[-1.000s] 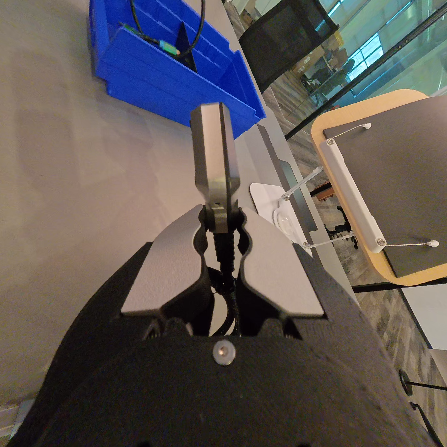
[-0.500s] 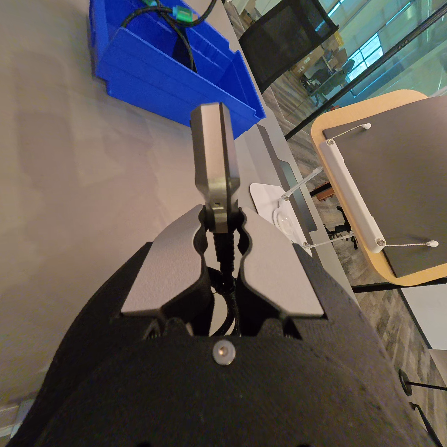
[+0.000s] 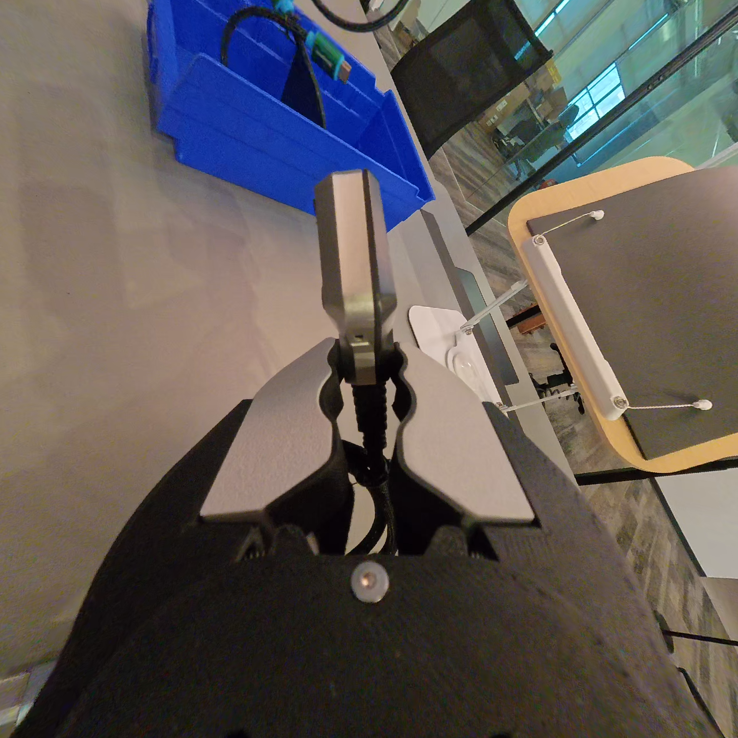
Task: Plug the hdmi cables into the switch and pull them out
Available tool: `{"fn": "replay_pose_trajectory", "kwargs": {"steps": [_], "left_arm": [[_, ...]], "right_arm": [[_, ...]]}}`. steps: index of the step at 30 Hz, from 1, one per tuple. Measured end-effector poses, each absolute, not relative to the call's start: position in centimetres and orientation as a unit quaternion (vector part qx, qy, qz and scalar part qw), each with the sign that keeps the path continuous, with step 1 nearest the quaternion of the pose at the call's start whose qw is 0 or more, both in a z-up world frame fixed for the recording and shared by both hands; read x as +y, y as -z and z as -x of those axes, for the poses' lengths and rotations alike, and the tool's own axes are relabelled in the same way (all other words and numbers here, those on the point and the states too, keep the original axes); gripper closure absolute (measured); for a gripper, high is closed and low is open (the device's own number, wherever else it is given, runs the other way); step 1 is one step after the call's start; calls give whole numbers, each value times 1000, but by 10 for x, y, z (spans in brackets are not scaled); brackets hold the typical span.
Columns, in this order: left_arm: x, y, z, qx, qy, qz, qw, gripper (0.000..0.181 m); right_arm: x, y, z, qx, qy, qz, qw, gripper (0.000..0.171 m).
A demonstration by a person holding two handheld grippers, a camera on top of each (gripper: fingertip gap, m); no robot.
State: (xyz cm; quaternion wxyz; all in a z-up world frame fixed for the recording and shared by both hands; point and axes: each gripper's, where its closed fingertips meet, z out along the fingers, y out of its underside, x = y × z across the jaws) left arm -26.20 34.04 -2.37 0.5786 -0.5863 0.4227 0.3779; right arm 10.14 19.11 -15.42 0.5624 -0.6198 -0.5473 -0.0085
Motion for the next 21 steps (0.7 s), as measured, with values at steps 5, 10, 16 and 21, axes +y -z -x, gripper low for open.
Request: {"fn": "replay_pose_trajectory", "kwargs": {"steps": [5,10,16,21], "left_arm": [[344,17,273,379,-367,603,598,170],[341,19,274,394,-359,611,585,170],[334,18,256,421,-339,606,583,170],[315,9,226,460,-296,595,588,170]], "right_arm": [[191,154,-102,-548,10,620,562,150],[191,155,-100,-550,9,620,560,150],[191,155,-101,-547,11,622,560,150],[192,155,-101,-546,11,623,561,150]]}}
